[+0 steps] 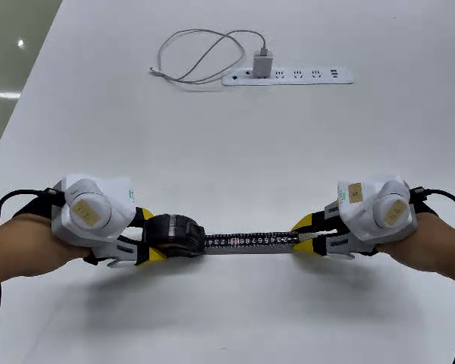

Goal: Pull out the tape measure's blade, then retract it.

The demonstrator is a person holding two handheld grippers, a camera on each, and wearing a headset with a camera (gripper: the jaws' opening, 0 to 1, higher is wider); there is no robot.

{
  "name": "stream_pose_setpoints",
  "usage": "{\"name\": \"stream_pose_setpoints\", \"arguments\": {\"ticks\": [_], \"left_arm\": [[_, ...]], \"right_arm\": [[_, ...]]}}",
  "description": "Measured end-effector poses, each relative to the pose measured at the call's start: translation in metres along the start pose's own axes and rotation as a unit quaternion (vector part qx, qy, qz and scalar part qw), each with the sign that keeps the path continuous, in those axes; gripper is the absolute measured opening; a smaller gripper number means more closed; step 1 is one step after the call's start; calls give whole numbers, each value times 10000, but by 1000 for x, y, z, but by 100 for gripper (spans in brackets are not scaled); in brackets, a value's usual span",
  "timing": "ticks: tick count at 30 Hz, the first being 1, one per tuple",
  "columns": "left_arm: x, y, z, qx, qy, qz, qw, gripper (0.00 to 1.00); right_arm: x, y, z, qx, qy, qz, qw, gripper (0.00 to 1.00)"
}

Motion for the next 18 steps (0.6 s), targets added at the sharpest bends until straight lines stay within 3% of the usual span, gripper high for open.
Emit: {"name": "stream_pose_setpoints", "arguments": {"ticks": [18], "left_arm": [[-1, 0, 1, -2, -9, -2, 10000, 27]], "right_arm": [[2, 13, -11, 125, -20, -13, 9999, 9]]}}
Point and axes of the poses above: the centre of the closed fingertips' face, and the gripper's own axes: y roughly backward along the fingers, x roughly to its left, z roughly out of its top, the point moved 6 cm from there along y, roughly backward along the fingers, and after that the axes turned 13 degrees about y, right-handed, at the moved point
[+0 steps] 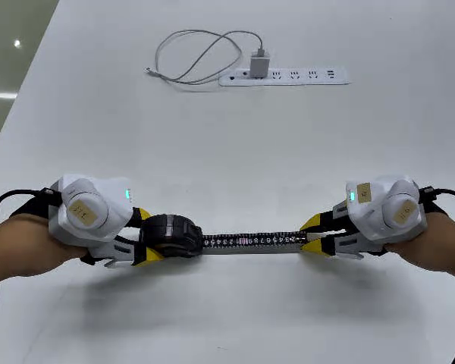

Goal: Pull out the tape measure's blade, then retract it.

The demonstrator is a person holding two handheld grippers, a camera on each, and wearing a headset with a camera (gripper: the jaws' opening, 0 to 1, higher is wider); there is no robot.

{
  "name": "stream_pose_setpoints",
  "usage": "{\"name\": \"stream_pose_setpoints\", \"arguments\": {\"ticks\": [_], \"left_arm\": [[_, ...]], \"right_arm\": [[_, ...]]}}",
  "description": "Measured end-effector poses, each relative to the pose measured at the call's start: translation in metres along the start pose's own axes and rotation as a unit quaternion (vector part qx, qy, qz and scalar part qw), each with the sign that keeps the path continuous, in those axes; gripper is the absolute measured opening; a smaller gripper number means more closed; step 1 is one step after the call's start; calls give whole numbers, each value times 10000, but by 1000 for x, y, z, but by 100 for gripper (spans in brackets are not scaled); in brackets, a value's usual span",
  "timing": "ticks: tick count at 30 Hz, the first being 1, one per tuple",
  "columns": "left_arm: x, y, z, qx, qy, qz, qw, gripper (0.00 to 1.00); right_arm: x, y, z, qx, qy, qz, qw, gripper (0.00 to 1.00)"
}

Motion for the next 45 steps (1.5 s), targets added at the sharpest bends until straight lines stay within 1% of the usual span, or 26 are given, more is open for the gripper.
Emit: {"name": "stream_pose_setpoints", "arguments": {"ticks": [9, 11, 14, 17, 29, 45], "left_arm": [[0, 0, 0, 4, 1, 0, 10000, 27], [0, 0, 0, 2, 0, 1, 10000, 27], [0, 0, 0, 5, 7, -4, 10000, 27], [-1, 0, 0, 2, 3, -5, 10000, 27], [-1, 1, 0, 6, 2, -8, 10000, 27], [0, 1, 0, 49, -11, -1, 10000, 27]], "right_arm": [[-1, 7, -7, 83, 3, -19, 10000, 9], [0, 8, -10, 146, 45, -23, 9999, 9], [1, 12, -11, 147, 17, -26, 9999, 9], [2, 14, -16, 214, 23, -24, 9998, 9], [4, 27, -26, 332, 5, -38, 9994, 9], [5, 38, -30, 444, -4, -22, 9990, 9]]}}
Point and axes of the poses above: the centre of the closed fingertips' face, and the gripper's own axes: y roughly backward along the fingers, x roughly to its left, z roughly out of its top, the point moved 6 cm from there along y, roughly backward along the fingers, and after that the axes turned 13 degrees about y, right-handed, at the moved point
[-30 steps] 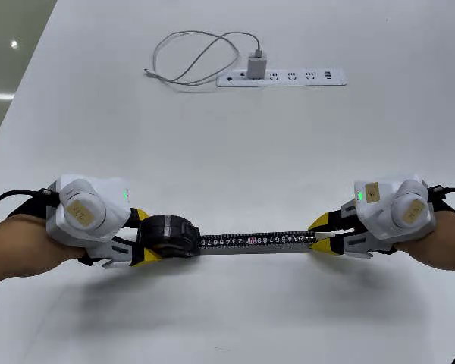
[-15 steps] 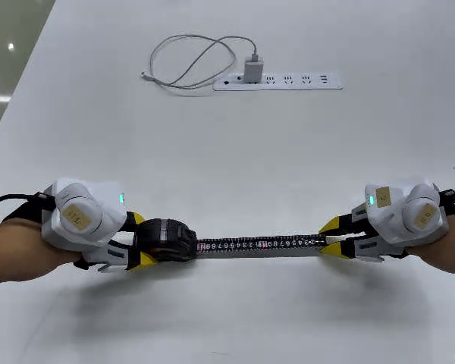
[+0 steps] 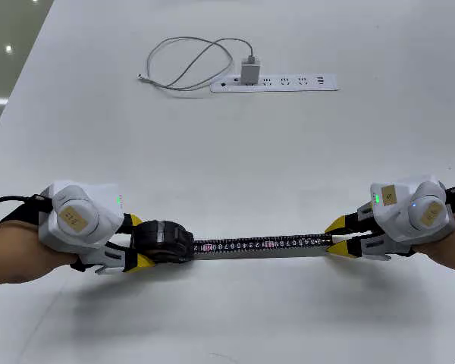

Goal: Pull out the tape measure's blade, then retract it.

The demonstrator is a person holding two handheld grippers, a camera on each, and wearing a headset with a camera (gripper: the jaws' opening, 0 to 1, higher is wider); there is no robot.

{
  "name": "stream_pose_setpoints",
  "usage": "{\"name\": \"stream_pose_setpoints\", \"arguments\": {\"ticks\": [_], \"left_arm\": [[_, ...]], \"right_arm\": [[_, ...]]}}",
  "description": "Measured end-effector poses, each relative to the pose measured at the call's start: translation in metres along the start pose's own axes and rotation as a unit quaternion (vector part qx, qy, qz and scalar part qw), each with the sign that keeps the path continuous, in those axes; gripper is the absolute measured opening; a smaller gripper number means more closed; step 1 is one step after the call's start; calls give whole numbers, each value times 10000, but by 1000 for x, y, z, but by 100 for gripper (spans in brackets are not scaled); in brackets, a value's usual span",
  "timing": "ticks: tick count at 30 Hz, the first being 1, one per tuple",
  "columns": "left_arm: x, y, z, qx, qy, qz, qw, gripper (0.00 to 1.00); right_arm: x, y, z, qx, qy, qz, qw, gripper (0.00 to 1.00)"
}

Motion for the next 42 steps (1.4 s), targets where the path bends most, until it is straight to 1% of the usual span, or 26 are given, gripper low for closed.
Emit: {"name": "stream_pose_setpoints", "arguments": {"ticks": [6, 7, 8, 13, 20, 28, 32, 36, 42], "left_arm": [[-1, 0, 0, 8, 1, 6, 10000, 27], [-1, 0, 0, 11, 6, 5, 10000, 27], [-1, 0, 0, 13, 9, 6, 10000, 27], [0, 0, 1, 20, 0, 2, 10000, 27], [0, 0, 0, 13, -1, 3, 10000, 27], [-1, -1, 3, 42, -31, 89, 9999, 27], [-1, -1, 3, 13, 9, 73, 10000, 27], [-1, -1, 3, 5, 30, 112, 9999, 27], [-1, -1, 3, -14, 127, 114, 9999, 28]], "right_arm": [[1, 4, -4, 35, -5, -3, 10000, 9], [2, 6, -9, 134, -113, -17, 9998, 9], [0, 5, -8, 65, -30, -19, 10000, 9], [2, 8, -14, 134, -46, -7, 9999, 9], [2, 12, -17, 182, -72, -37, 9998, 9], [2, 9, -16, 275, -11, -38, 9996, 9], [2, 7, -15, 319, -24, -9, 9995, 9], [3, 7, -17, 360, 8, 17, 9993, 9], [2, 4, -18, 401, -50, 62, 9992, 10]]}}
Point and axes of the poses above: the centre of the closed fingertips' face, and the gripper's own axes: y roughly backward along the fingers, x roughly to its left, z roughly out of its top, the point moved 6 cm from there along y, roughly backward along the fingers, and after that the axes turned 13 degrees about y, right-handed, at the moved point
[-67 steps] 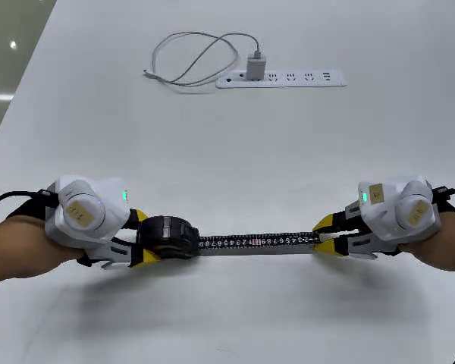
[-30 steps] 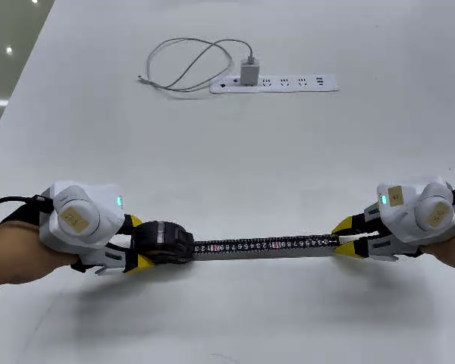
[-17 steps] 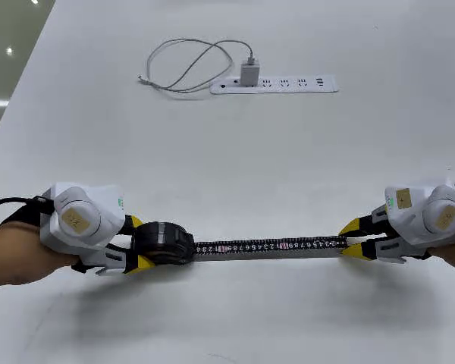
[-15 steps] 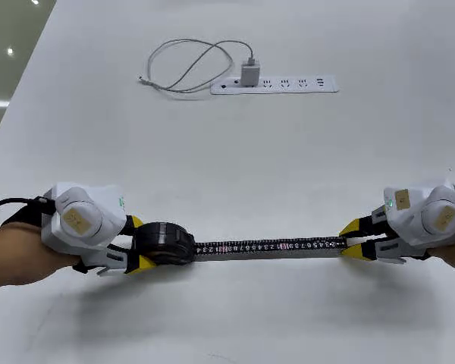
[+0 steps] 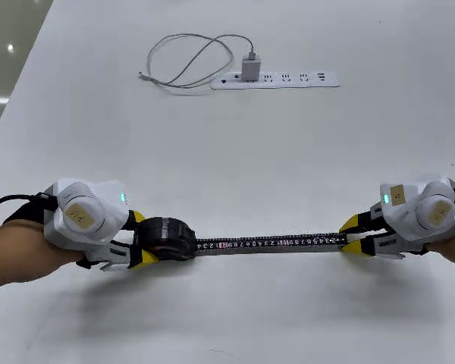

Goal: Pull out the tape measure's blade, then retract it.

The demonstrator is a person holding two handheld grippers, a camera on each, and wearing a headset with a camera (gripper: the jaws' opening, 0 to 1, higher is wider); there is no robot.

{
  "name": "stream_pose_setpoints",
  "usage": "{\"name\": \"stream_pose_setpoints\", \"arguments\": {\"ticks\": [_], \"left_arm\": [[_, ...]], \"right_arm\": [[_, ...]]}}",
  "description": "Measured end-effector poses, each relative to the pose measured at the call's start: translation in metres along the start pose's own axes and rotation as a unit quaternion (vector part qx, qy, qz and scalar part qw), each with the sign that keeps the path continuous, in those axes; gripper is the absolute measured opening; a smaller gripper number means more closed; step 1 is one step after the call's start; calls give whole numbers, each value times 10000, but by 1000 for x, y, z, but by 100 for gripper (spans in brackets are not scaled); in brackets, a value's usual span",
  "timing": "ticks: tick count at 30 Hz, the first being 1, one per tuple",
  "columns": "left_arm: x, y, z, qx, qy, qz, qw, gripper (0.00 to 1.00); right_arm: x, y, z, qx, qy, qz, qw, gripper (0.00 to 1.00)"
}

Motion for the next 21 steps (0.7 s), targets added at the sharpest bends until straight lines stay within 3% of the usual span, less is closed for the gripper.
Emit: {"name": "stream_pose_setpoints", "arguments": {"ticks": [14, 21], "left_arm": [[-2, 0, 1, -37, 131, 59, 9999, 28], [-2, 1, 1, -44, 138, 47, 9999, 29]], "right_arm": [[0, -2, -1, 78, 39, 37, 10000, 11], [0, 0, -1, 121, -129, -9, 9998, 12]]}}
Point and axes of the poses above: the centre of the closed fingertips' face, and the gripper's own axes: y roughly backward along the fingers, x roughly to its left, z roughly out of its top, the point moved 6 cm from there along y, roughly backward along the fingers, and after that the axes turned 13 degrees about y, right-handed, at the moved point
